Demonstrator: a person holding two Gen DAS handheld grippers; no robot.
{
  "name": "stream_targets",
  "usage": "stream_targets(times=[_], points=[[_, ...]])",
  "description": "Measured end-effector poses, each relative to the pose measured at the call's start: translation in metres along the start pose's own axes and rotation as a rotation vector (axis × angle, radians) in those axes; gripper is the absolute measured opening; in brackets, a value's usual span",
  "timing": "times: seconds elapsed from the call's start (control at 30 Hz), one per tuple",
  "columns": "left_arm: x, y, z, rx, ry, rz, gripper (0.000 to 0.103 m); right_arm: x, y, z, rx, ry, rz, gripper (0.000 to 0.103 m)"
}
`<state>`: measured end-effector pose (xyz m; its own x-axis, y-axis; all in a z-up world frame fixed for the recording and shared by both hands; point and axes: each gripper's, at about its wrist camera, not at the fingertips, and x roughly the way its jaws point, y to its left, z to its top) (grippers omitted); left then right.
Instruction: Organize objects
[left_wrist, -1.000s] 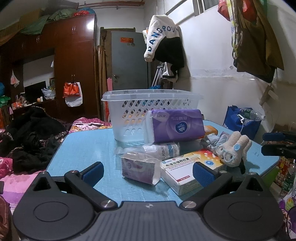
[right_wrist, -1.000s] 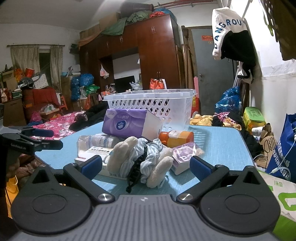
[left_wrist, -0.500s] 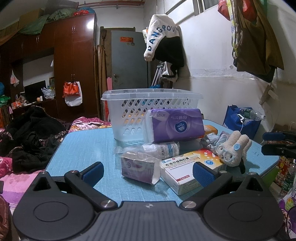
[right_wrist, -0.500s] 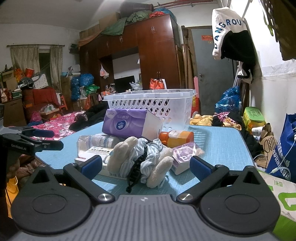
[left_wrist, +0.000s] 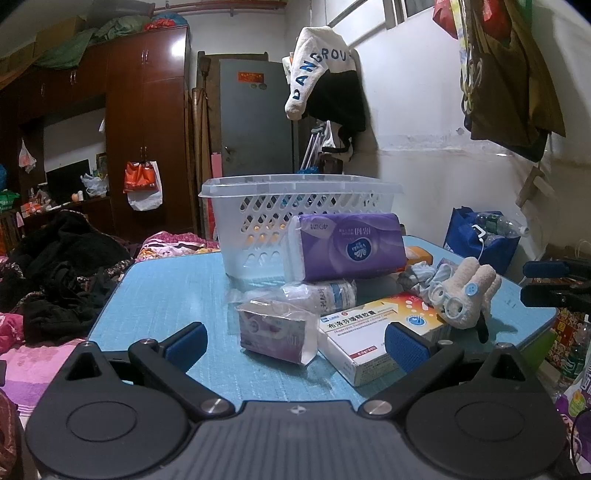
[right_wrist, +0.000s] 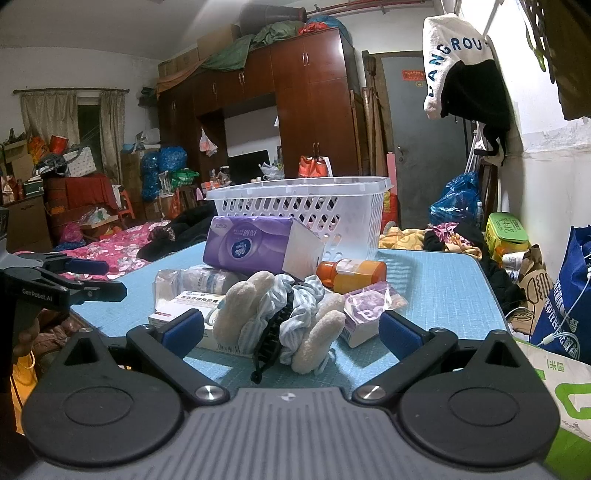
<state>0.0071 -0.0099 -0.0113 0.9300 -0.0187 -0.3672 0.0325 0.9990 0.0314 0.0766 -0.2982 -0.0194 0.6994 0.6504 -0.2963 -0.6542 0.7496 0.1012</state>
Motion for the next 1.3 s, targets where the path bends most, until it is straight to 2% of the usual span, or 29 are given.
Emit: stream_targets(times=[0.53,0.63,0.83,0.97,1.03,1.17,1.23,1.3], points=[[0.002,-0.001,-0.002,0.005,0.010,-0.007,0.103,-0.002,0.003,-0.001,-0.018,0.005,0.012,0.103],[-0.001,-0.002,-0.002,0.010,-0.010,0.004,0.103,-0.002,0.003,-0.001,-0.013,-0.001,0.016,0.103],[-0.008,-0.008,0.002,0.046,-0.132,0.075,0.103,-0.009,-0.014,-0.001,0.052,-0.065,0.027,0.103],[0.005,-0.021,0.007,0.067,-0.086,0.023,0.103,-0.008,-0.035,-0.007,0.135,-0.094,0.004,0.103],[0.011,-0.035,0.009,0.086,-0.081,-0.002,0.103,-0.004,-0.044,-0.009,0.171,-0.097,-0.020,0.099],[0.029,-0.067,0.014,0.101,-0.080,-0.070,0.103,0.011,-0.054,-0.012,0.232,-0.058,-0.028,0.081],[0.036,-0.081,0.012,0.124,-0.087,-0.077,0.102,0.018,-0.056,-0.015,0.250,-0.048,-0.035,0.076],[0.042,-0.097,0.011,0.161,-0.096,-0.079,0.099,0.023,-0.054,-0.018,0.255,-0.049,-0.032,0.066]])
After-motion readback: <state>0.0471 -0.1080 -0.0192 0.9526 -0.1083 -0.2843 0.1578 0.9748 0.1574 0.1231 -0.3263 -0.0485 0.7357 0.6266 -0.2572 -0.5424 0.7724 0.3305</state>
